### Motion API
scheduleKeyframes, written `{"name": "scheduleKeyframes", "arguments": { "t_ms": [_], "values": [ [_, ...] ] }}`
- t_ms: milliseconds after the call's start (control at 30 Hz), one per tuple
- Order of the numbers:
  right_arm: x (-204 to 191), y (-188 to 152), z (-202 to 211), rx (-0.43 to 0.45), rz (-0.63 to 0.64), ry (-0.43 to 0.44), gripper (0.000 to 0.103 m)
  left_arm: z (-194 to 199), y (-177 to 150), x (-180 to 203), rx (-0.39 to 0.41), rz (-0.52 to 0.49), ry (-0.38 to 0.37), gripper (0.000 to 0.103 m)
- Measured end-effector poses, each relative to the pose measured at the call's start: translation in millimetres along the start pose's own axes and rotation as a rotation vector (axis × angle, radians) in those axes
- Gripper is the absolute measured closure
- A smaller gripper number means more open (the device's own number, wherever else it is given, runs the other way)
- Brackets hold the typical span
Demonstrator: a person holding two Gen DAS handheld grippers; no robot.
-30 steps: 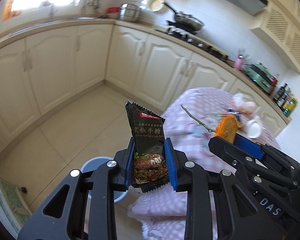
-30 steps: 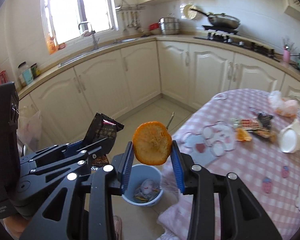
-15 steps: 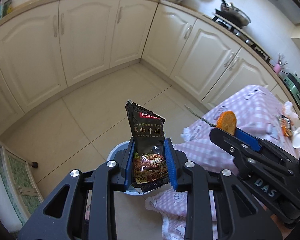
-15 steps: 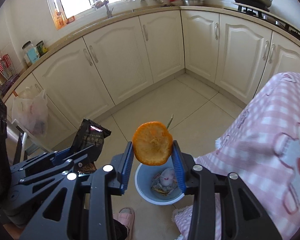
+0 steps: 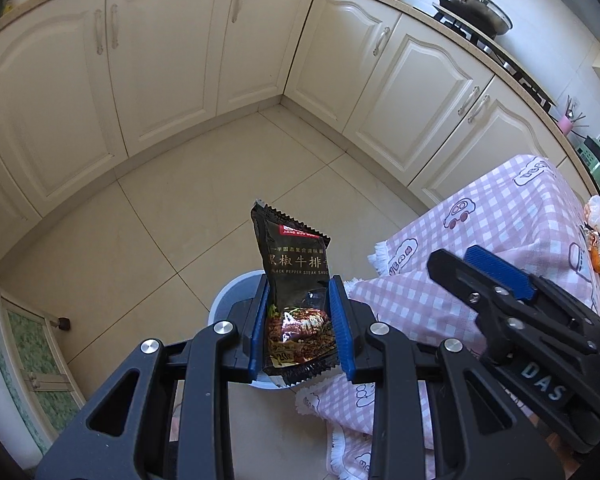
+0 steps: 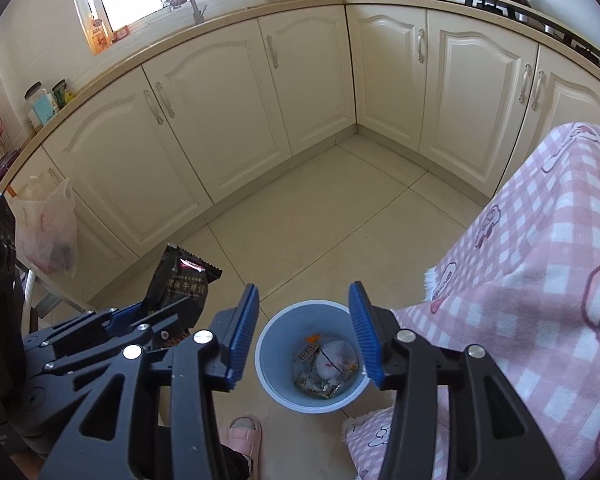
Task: Collect trash
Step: 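Carry the dark packet and orange slice over the blue bin and open both tools, then grasp the orange peel with the left tool while the right grasps the white paper cup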
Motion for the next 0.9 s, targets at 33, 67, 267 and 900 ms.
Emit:
{"name": "scheduleKeyframes", "arguments": {
  "t_ms": [33,67,267,900],
  "values": [
    [1.3,0.5,0.9,0.006,-0.001,-0.008,0.057,-1.2,0.4,1.8,-0.002,-0.006,0.0,0.076],
    [3.4,1.6,3.8,0.014,-0.001,-0.017,0.056,-1.7,1.6,2.8,-0.002,-0.009,-0.003,0.076],
    [16.4,11.7,25.1,0.084,-0.018,-0.052,0.054,5.1,9.0,16.0,0.019,-0.03,-0.016,0.076],
    [45.9,17.8,108.4,0.222,-0.069,-0.124,0.049,78.6,24.7,63.9,0.168,-0.073,-0.08,0.049]
  ]
}}
Point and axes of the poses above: each gripper's, at about its wrist camera, not at the fingertips, and z roughly against the way its jaws point, x to its right, y to its top, the point moved 10 cm from there along -z, roughly the way its jaws point, and after that the axes turned 10 degrees about z, right-handed, at the moved point
